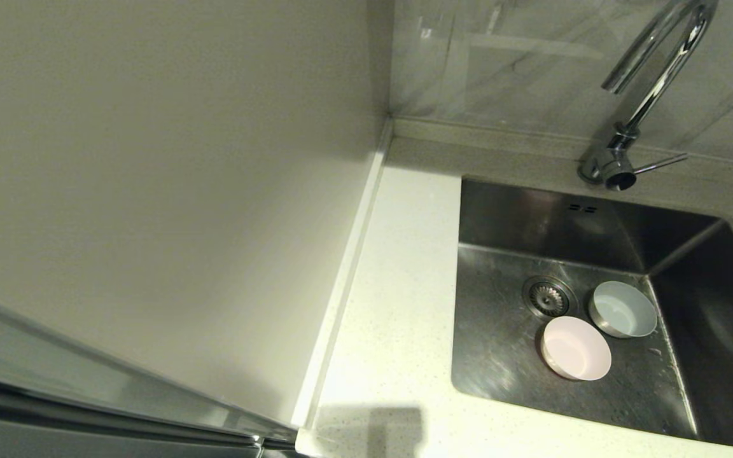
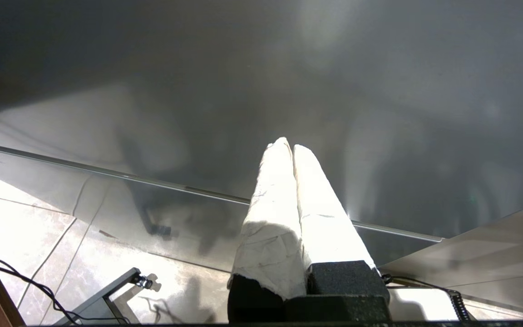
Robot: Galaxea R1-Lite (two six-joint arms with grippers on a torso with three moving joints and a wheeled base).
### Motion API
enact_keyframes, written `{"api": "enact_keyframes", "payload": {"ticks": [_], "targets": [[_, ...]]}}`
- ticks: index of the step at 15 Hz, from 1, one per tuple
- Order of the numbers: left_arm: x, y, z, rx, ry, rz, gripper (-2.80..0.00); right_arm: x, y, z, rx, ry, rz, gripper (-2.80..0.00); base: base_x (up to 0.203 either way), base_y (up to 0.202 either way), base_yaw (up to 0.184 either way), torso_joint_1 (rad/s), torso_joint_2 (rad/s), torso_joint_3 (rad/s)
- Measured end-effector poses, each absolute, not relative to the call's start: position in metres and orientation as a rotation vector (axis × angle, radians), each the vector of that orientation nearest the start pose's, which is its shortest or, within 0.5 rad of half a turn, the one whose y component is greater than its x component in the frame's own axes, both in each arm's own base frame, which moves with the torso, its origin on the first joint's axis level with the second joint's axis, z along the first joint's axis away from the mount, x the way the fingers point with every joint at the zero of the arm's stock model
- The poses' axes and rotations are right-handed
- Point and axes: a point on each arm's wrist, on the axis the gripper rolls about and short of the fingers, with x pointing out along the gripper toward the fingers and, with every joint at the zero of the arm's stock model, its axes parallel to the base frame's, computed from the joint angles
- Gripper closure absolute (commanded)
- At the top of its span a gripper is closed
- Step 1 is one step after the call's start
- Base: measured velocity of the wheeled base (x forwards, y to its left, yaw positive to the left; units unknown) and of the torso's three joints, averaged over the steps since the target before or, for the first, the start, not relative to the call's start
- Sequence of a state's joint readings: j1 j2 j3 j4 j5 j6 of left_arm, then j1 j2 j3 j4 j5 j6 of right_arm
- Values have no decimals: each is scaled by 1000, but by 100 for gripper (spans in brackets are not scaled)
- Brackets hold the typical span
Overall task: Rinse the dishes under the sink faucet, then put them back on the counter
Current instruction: Put a bowl into the sink
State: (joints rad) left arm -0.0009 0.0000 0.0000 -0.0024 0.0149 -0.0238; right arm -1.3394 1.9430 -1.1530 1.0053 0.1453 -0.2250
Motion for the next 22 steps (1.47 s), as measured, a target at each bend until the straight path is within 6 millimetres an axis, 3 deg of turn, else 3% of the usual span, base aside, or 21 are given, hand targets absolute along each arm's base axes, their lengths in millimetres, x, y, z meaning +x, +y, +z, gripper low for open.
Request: {"api": "enact_keyframes", "payload": {"ticks": [6, 12, 17, 22], "targets": [[-23, 0, 76, -24, -3, 14, 0, 64, -250, 115, 1085, 1400, -625, 0, 0, 0, 0, 0, 0, 0], [-23, 0, 76, -24, -3, 14, 0, 67, -221, 154, 982, 1316, -513, 0, 0, 0, 0, 0, 0, 0], [-23, 0, 76, -24, -3, 14, 0, 108, -173, 191, 727, 1266, -325, 0, 0, 0, 0, 0, 0, 0], [-23, 0, 76, -24, -3, 14, 0, 166, -98, 225, 188, 1264, -82, 0, 0, 0, 0, 0, 0, 0]]}}
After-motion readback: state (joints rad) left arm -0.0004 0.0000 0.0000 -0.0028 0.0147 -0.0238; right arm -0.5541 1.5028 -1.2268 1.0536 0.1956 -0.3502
